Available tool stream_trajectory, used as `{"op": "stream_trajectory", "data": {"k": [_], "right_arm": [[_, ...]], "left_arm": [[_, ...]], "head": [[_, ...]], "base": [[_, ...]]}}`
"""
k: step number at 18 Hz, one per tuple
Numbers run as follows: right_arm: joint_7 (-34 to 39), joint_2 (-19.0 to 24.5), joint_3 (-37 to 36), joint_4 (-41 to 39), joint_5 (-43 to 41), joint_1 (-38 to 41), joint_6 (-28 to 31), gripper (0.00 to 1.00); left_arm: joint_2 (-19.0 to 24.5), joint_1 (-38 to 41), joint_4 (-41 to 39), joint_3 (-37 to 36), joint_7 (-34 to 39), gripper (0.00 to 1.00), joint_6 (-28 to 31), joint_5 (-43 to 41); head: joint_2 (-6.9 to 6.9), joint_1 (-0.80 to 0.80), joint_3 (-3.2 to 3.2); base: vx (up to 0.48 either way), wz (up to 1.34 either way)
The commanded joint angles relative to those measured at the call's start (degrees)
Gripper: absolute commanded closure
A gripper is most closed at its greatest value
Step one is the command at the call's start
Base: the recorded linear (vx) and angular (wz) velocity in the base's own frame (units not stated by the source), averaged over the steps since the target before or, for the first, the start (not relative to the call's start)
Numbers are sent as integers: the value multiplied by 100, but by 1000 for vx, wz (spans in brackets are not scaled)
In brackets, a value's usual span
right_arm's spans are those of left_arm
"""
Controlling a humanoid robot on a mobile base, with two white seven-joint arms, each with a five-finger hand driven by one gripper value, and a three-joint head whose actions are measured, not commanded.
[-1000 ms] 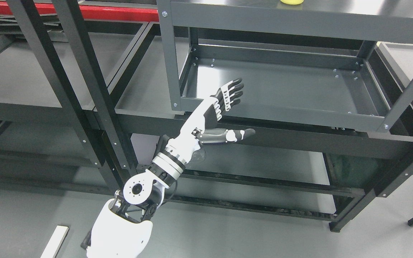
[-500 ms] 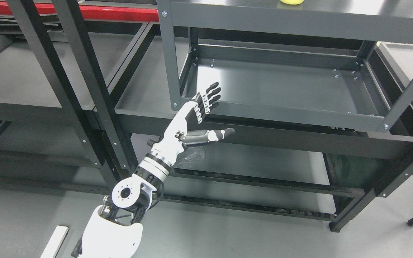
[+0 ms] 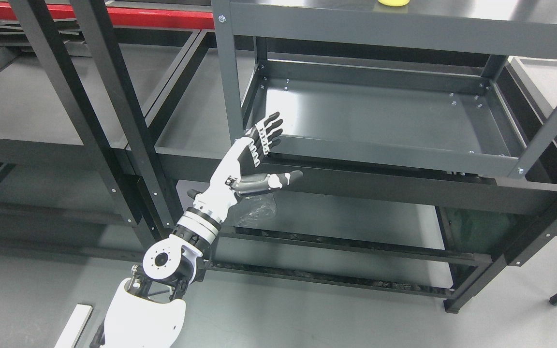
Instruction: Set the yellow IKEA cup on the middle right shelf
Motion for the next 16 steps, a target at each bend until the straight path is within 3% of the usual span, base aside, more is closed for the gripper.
{"op": "stream_trajectory", "data": {"k": [1, 5, 8, 13, 16], "right_arm": [[-2, -100, 97, 0, -141, 79, -1, 1], [-2, -100, 97, 0, -141, 79, -1, 1], [-2, -100, 97, 0, -141, 79, -1, 1], [-2, -100, 97, 0, -141, 79, -1, 1], [-2, -100, 97, 0, -141, 79, -1, 1]], "left_arm": [[100, 17, 160, 163, 225, 1, -177, -40], [100, 17, 511, 224, 1253, 1, -476, -276], [100, 105, 749, 470, 1290, 1, -775, -707], [100, 316, 933, 698, 1334, 1, -802, -743], [100, 544, 969, 699, 1378, 1, -1406, -726]], "head": [[0, 0, 0], [0, 0, 0], [0, 0, 0], [0, 0, 0], [0, 0, 0]], "base": [[0, 0], [0, 0], [0, 0], [0, 0], [0, 0]]}}
